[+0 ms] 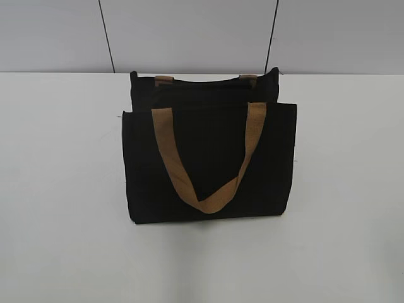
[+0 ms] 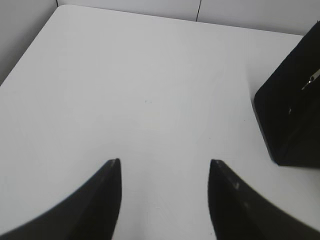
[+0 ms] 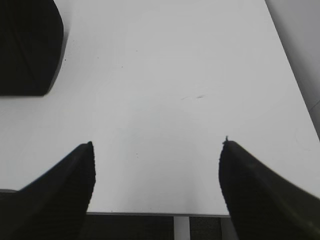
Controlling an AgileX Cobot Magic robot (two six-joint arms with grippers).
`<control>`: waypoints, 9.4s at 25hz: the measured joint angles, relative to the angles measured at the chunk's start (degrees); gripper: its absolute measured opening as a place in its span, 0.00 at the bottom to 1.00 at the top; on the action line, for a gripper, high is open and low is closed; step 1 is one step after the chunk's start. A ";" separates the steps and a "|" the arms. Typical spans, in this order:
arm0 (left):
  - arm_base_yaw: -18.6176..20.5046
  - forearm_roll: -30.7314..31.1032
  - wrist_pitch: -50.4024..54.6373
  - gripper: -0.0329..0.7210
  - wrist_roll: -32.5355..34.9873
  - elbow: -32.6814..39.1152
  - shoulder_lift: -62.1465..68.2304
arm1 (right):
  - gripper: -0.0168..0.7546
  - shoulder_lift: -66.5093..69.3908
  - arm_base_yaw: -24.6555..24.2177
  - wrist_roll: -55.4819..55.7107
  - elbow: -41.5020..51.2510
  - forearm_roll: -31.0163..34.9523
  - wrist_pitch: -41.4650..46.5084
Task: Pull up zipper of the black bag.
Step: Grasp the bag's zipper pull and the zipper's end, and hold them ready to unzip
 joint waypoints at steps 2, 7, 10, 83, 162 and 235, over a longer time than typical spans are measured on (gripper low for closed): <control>0.00 -0.05 0.00 0.60 0.00 0.00 0.00 | 0.78 0.00 0.00 0.00 0.00 0.00 0.00; 0.00 -0.90 0.00 0.60 0.00 0.00 0.00 | 0.78 0.00 0.00 0.00 0.00 0.00 0.00; 0.00 -1.66 -1.33 0.60 0.00 -0.39 0.00 | 0.78 0.00 0.00 0.00 0.00 0.00 0.00; -11.17 63.43 -124.69 0.08 -15.48 -13.41 120.51 | 0.78 0.00 0.00 0.00 0.00 0.00 0.00; -8.58 61.07 -106.08 0.07 -27.05 -13.43 87.53 | 0.38 107.81 45.45 6.43 -66.11 18.77 -16.24; -5.92 102.36 -95.67 0.07 -82.95 -13.49 87.53 | 0.00 100.03 26.25 2.08 -66.16 5.09 5.99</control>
